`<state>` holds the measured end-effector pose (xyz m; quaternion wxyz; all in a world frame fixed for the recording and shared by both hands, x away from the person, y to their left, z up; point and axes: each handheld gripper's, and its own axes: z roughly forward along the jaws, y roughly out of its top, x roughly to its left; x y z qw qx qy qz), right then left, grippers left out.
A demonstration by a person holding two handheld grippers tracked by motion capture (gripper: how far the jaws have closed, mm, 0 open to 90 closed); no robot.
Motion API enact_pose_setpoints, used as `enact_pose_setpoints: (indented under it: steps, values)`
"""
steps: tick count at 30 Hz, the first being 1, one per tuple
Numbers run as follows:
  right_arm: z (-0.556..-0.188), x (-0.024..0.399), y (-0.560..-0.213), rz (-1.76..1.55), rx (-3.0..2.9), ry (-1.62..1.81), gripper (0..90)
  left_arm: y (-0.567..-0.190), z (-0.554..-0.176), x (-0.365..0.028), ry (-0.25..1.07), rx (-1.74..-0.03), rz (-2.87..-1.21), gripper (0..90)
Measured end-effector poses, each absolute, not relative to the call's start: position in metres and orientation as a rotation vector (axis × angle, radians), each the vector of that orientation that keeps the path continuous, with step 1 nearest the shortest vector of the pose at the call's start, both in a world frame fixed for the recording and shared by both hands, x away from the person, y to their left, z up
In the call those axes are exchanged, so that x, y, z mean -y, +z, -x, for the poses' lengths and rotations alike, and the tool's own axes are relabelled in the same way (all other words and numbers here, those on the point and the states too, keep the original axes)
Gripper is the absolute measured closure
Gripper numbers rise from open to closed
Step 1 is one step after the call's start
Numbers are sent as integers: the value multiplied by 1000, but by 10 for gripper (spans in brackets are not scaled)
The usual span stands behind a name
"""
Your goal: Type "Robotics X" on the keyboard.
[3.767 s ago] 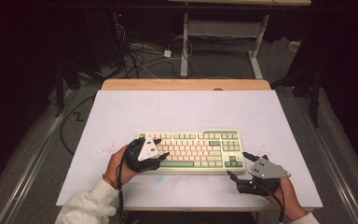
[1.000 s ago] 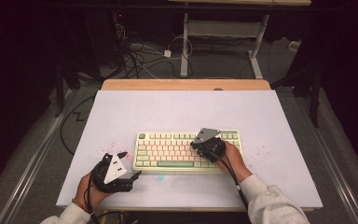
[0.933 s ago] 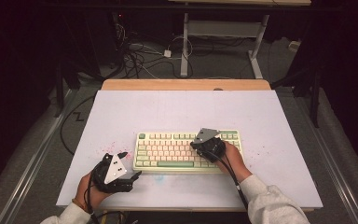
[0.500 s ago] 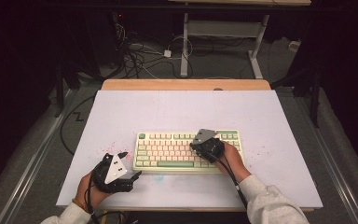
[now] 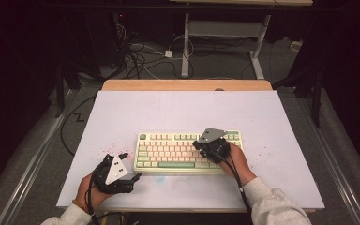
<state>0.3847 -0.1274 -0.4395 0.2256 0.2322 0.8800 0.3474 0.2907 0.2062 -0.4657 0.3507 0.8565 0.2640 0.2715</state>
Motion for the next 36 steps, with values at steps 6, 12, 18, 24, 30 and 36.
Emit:
enact_pose_setpoints:
  steps: [6,12,18,24,30,36]
  values:
    - [-379,135,-434,-628,-2387,1005,676,-466,-291,-205,703,-680,-2221,198]
    - [-370,144,-427,-618,-2323,1070,424,-465,-291,-205,703,-680,-2217,198]
    - [-359,155,-419,-623,-2250,1133,285,-464,-290,-206,703,-680,-2212,199]
    - [-346,168,-416,-598,-2196,1165,238,-463,-290,-206,706,-680,-2209,198]
    - [-334,181,-416,-592,-2172,1190,234,-463,-290,-206,711,-681,-2199,199]
    - [-321,196,-417,-593,-2153,1188,220,-460,-289,-207,717,-688,-2176,207]
